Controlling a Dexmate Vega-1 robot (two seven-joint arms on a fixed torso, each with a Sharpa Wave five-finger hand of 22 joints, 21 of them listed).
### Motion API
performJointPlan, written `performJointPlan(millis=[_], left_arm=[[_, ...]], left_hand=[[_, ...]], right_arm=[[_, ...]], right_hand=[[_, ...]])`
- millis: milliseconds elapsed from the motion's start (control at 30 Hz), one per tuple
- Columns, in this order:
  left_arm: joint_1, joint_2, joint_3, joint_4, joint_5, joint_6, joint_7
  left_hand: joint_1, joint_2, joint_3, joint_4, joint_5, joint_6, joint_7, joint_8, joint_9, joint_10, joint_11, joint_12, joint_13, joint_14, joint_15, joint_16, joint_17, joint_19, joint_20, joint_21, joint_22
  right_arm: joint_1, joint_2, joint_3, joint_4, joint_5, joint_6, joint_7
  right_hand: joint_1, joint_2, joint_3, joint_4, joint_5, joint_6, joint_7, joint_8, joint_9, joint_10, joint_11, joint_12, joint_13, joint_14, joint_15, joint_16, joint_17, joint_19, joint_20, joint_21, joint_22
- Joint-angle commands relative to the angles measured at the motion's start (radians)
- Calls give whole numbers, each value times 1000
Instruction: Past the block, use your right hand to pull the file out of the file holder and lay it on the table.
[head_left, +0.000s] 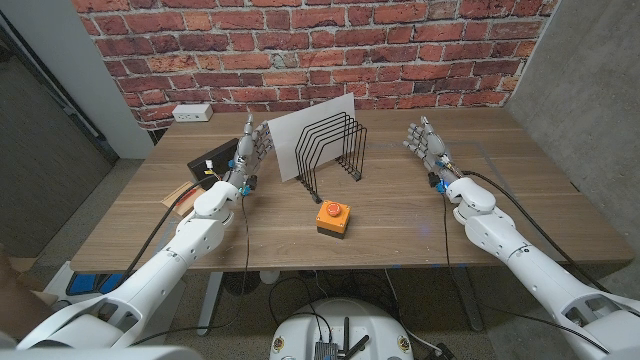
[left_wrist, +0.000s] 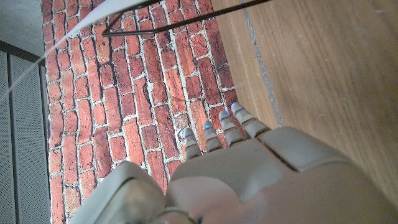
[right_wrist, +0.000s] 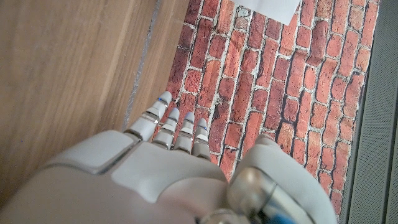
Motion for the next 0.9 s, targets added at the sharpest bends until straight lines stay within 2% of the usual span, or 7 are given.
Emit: performJointPlan(millis=[33, 300, 900], left_arm=[[0, 0, 0, -1, 0, 1, 1], [1, 1, 0, -1, 0, 1, 1], [1, 1, 0, -1, 0, 2, 1]], left_hand=[[0, 9, -1, 8, 7, -2, -9, 5, 3, 1, -9, 7, 3, 7, 0, 6, 3, 8, -1, 6, 5], [0, 9, -2, 8, 7, -2, -9, 5, 3, 2, -10, 7, 3, 7, 0, 6, 3, 8, -2, 6, 5], [0, 9, -2, 8, 6, -2, -9, 5, 3, 1, -10, 7, 3, 8, 0, 6, 3, 8, -2, 6, 5]], right_arm=[[5, -21, 3, 7, 4, 10, 43], [7, -28, 9, 18, 11, 23, 67], [-46, -117, 35, -131, -29, -6, 12]], right_hand=[[7, -3, 5, 1, 6, 7, -2, 8, 1, 6, 1, 4, 4, 12, 0, 5, 0, 6, 0, 7, 2], [5, -3, 7, -3, 7, 8, -5, 9, 1, 7, 2, 6, 3, 12, -1, 6, -4, 6, -1, 8, 2], [12, 0, 16, -17, 11, 4, -6, 8, 0, -1, 0, 5, 2, 5, -4, 3, -19, 1, -5, 8, 1]])
